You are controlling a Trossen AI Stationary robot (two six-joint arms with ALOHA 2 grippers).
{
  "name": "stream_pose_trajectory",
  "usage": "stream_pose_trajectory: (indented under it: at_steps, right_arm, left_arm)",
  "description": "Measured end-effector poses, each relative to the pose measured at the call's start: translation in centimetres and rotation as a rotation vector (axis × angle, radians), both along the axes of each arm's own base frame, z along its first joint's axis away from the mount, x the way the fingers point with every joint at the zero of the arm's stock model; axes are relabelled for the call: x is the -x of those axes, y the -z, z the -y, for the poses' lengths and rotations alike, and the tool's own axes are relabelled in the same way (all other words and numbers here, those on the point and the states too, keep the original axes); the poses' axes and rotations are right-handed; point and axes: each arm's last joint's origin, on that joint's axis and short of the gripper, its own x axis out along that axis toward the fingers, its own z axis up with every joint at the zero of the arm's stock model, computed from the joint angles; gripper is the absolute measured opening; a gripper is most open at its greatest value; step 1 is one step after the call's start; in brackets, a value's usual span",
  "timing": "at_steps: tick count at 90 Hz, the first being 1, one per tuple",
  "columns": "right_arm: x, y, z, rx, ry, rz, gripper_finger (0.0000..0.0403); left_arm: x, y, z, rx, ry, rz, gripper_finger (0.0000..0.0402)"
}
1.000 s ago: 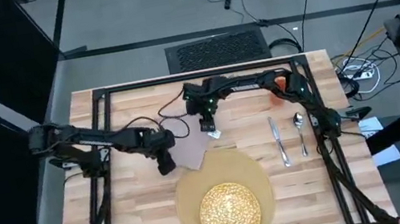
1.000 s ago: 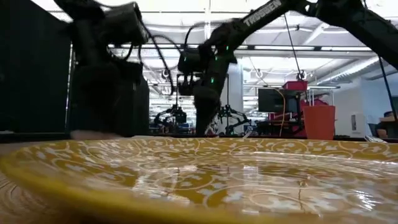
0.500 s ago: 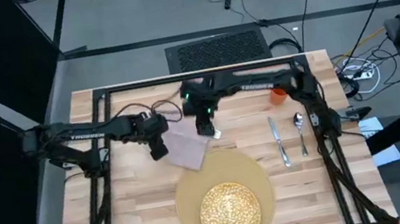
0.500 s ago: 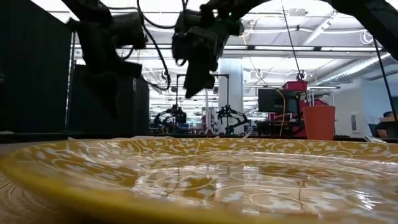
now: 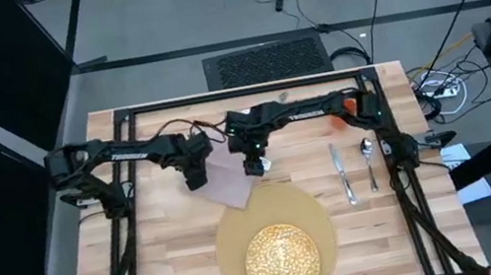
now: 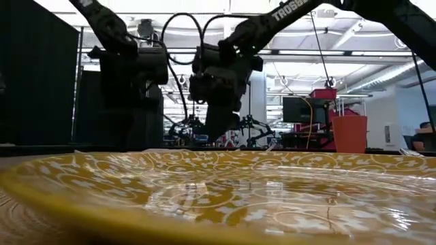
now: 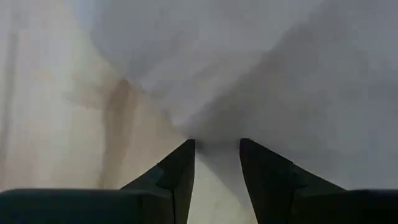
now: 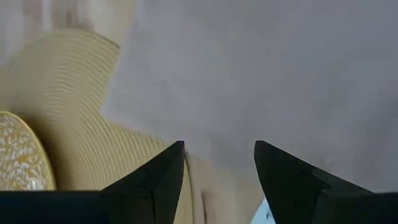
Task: Set table place
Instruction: Fold the brown table napkin
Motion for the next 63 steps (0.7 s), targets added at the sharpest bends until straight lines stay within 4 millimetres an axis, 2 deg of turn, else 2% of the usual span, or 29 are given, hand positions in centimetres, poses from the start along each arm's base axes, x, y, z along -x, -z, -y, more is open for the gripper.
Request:
stream_pose_trajectory:
  at_steps: [13,21,37,63]
  right_arm:
    - [0.7,2.1,0.5,0.020,0.026,-0.041,0.0183]
    - [0.8,2.7,1.0,0.024,0.046,-0.024,0.0183]
    - [0.9,2.8,1.8,0.069,0.068,-0.011,0.0183]
    - [0.8,2.6,4.0,0.191,0.128,0.039,0.0183]
  left_arm:
    - [-0.1,0.2,0.1,0.003,-0.004,-0.005,0.0115]
    - [-0.1,0.2,0.2,0.005,-0.008,-0.004,0.0115]
    - [-0.1,0.2,0.9,0.058,-0.026,-0.012,0.0115]
    - [-0.9,0.2,3.5,0.128,0.009,0.026,0.0115]
